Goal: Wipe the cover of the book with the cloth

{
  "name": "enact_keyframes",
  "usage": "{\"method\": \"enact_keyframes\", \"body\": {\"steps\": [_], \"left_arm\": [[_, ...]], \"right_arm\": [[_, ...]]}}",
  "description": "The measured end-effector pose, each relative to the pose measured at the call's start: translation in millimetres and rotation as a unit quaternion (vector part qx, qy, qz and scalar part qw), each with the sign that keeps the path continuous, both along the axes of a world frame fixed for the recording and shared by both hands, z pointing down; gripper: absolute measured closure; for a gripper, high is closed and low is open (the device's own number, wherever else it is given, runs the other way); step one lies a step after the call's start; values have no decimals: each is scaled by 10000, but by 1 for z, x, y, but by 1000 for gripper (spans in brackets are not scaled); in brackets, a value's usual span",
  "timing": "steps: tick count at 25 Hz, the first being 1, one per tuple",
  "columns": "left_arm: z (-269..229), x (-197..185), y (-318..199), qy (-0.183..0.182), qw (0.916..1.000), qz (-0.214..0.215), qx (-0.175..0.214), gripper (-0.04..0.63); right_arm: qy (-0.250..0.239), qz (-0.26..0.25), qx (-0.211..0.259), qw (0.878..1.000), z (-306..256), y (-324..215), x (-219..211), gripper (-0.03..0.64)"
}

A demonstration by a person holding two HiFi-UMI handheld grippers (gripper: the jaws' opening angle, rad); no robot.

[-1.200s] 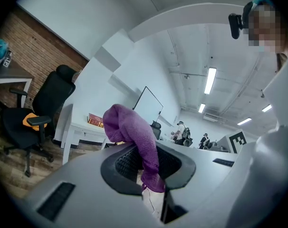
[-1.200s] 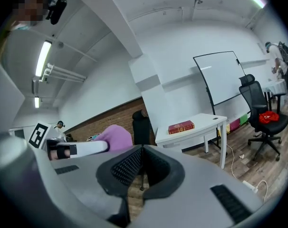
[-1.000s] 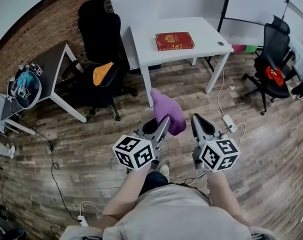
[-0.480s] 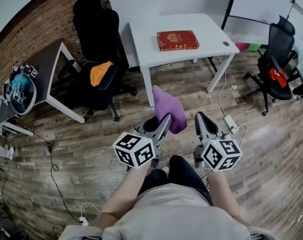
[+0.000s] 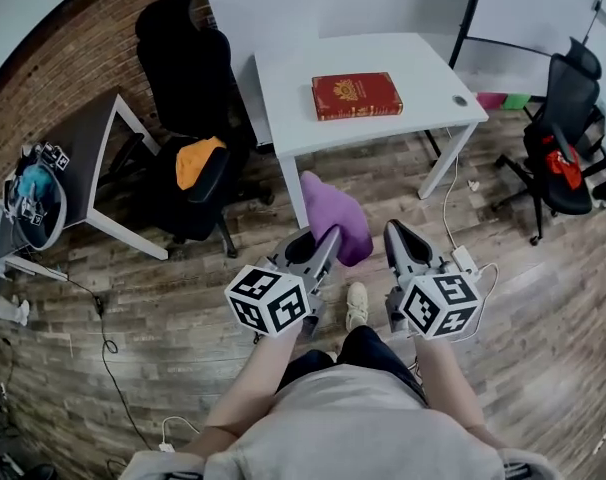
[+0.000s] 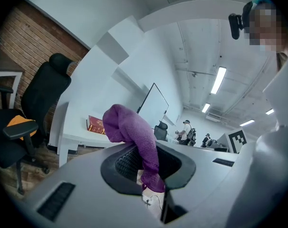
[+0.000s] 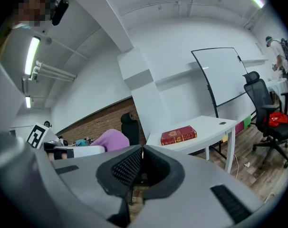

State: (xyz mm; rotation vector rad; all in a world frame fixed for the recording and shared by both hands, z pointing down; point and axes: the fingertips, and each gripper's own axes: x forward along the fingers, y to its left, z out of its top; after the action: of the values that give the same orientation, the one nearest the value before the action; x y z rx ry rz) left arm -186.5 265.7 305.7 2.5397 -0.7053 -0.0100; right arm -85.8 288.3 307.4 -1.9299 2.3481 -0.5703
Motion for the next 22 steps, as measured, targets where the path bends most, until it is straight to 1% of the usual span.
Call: {"method": "enact_keyframes", "body": {"steps": [11, 17, 22], "left_arm": [[-13, 62, -105, -75, 9997, -237, 91, 528], [-12, 97, -147, -110, 9994, -323, 88, 528], [-10, 116, -171, -117, 9989, -447, 74, 528]], "right_arm": [[75, -354, -21, 9993, -8, -113, 59, 594], [107, -542, -126, 9984, -3, -159, 90, 594], [179, -689, -189, 9973, 3, -184, 108, 594]]}}
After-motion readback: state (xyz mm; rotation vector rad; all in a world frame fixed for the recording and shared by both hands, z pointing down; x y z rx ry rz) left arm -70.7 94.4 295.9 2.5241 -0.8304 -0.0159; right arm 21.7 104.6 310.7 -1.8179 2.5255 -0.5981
